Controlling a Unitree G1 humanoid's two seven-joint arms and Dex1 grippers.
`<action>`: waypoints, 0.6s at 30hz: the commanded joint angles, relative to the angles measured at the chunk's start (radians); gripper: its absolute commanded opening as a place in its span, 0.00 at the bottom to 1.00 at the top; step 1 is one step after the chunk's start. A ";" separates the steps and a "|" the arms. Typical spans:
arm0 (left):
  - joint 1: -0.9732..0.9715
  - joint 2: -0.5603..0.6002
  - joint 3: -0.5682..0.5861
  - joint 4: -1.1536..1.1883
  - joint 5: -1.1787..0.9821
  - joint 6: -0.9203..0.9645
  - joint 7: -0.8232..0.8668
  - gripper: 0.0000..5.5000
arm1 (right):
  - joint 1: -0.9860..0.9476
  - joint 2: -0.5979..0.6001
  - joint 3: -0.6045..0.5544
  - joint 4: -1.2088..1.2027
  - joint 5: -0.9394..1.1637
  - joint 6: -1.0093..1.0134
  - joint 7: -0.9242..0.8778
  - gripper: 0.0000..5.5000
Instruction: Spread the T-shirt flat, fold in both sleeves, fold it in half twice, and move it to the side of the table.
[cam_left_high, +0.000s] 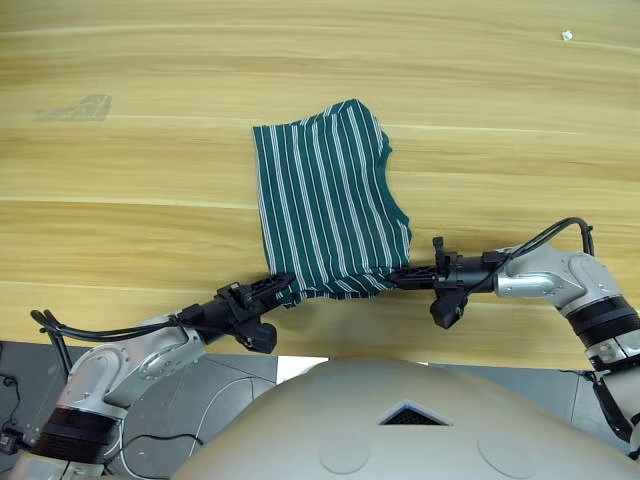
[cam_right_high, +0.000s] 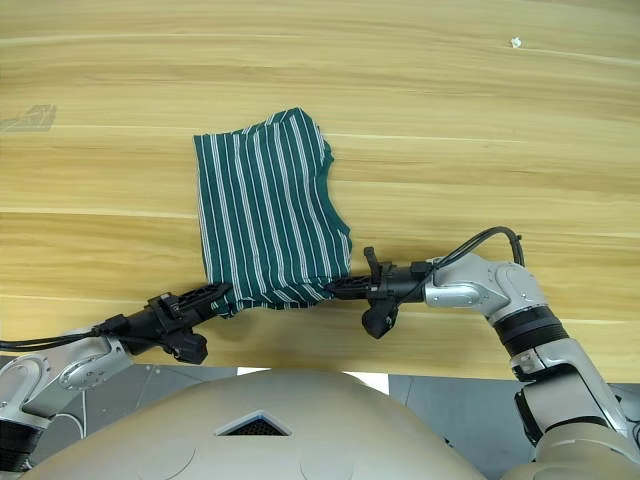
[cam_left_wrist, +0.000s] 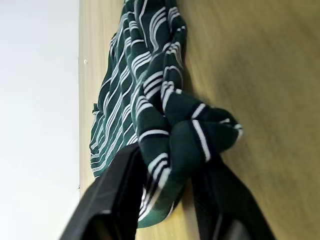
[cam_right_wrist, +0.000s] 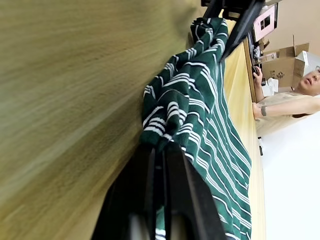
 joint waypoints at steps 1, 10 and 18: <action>0.017 0.021 -0.009 -0.004 -0.062 0.024 -0.069 0.17 | 0.009 -0.023 0.050 -0.009 0.177 0.102 0.108 0.00; 0.119 0.110 0.027 -0.113 -0.526 0.248 -0.414 0.03 | 0.134 -0.204 0.016 -0.327 0.990 0.729 0.546 0.00; 0.245 0.180 0.115 -0.446 -0.957 0.471 -0.630 0.03 | 0.220 -0.232 -0.106 -0.461 1.110 0.930 0.667 0.00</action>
